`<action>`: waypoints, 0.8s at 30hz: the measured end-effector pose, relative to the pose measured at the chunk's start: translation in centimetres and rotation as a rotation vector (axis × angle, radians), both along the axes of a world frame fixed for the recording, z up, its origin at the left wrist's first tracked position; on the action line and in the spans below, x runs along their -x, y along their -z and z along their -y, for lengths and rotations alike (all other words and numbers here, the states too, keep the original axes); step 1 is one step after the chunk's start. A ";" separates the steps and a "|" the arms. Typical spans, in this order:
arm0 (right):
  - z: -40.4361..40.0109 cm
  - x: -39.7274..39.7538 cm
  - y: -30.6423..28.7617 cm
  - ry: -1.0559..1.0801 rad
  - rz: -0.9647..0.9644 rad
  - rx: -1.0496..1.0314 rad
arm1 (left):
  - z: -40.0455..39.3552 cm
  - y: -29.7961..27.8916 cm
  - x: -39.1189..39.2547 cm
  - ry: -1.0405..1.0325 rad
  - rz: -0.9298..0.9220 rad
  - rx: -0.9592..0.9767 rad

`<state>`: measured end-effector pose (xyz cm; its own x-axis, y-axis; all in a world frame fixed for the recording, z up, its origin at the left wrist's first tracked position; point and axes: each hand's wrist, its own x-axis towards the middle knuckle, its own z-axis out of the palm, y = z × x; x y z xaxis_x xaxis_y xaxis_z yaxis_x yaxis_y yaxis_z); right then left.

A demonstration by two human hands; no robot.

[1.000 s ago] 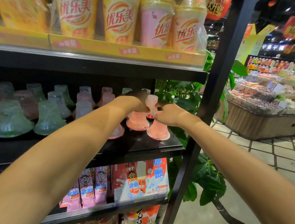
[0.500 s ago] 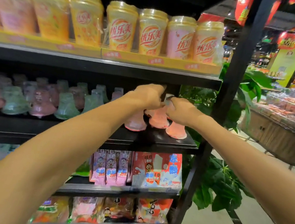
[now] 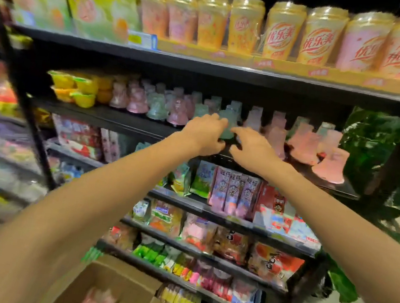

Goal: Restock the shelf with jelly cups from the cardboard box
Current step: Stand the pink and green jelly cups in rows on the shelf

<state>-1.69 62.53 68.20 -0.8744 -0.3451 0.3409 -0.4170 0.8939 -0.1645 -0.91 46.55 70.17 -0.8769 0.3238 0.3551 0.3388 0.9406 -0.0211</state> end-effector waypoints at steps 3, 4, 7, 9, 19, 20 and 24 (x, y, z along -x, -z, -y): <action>4.9 -0.4 0.4 -0.118 0.017 -0.030 | 5.0 0.6 -1.6 -0.113 0.021 0.021; 6.5 -0.5 0.5 -0.155 0.022 -0.028 | 6.8 0.9 -2.1 -0.153 0.031 0.027; 11.2 -0.9 0.9 -0.235 0.020 -0.037 | 11.7 1.9 -3.8 -0.249 0.045 0.012; 14.2 -1.1 1.3 -0.282 0.023 -0.058 | 14.6 2.7 -4.9 -0.309 0.059 0.006; 27.6 -1.3 4.8 -0.425 0.091 -0.097 | 26.7 6.4 -8.4 -0.470 0.092 0.011; 28.8 -1.3 5.2 -0.437 0.098 -0.100 | 27.8 6.8 -8.6 -0.477 0.094 0.012; 32.9 -1.3 7.1 -0.476 0.137 -0.093 | 31.8 9.3 -9.3 -0.507 0.131 0.021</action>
<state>-0.36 29.65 61.07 -0.6474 -0.7399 0.1829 -0.7620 0.6236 -0.1748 8.36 14.76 60.90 -0.9621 -0.1471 0.2298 -0.1579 0.9870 -0.0292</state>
